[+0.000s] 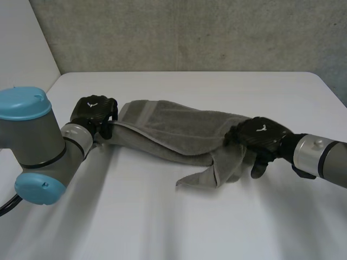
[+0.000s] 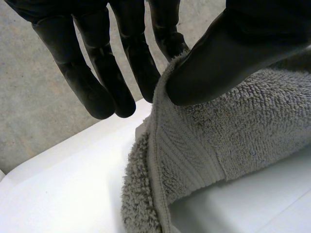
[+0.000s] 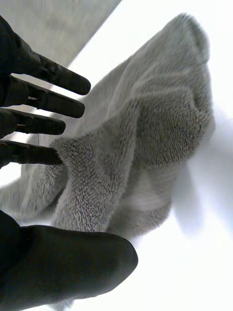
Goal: Fold the towel.
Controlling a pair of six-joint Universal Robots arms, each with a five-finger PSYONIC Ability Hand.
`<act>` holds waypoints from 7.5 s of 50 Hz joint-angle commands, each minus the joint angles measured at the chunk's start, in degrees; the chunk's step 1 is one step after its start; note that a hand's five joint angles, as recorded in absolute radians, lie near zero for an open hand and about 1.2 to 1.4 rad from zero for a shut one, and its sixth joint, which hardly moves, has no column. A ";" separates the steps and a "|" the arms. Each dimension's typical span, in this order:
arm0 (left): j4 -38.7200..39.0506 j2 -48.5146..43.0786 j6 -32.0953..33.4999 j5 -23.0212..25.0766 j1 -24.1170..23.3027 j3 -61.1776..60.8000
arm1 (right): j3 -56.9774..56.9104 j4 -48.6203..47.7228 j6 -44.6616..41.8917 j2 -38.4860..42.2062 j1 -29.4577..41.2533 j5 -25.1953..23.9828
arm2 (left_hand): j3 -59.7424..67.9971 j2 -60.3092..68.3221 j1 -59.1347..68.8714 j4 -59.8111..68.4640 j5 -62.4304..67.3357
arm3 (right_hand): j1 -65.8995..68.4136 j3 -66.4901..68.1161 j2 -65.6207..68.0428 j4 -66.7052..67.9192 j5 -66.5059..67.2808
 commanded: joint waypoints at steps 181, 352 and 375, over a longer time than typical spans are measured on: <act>12.48 -2.36 1.04 0.34 1.94 28.18 | -21.11 -38.71 -5.28 4.11 10.29 29.04 | -8.64 -7.15 -5.09 -7.04 -17.28 | 55.82 55.89 55.31 55.80 58.17; -14.15 28.56 19.76 10.27 7.30 -14.27 | 0.95 19.91 -24.00 -21.11 -6.67 20.17 | -8.64 -7.15 -5.09 -7.04 -17.28 | 55.82 55.89 55.31 55.80 58.17; -5.02 6.78 20.29 10.80 5.98 -5.66 | -7.93 14.90 -21.01 -3.27 -6.85 17.53 | -8.64 -7.15 -5.09 -7.04 -17.28 | 55.82 55.89 55.31 55.80 58.17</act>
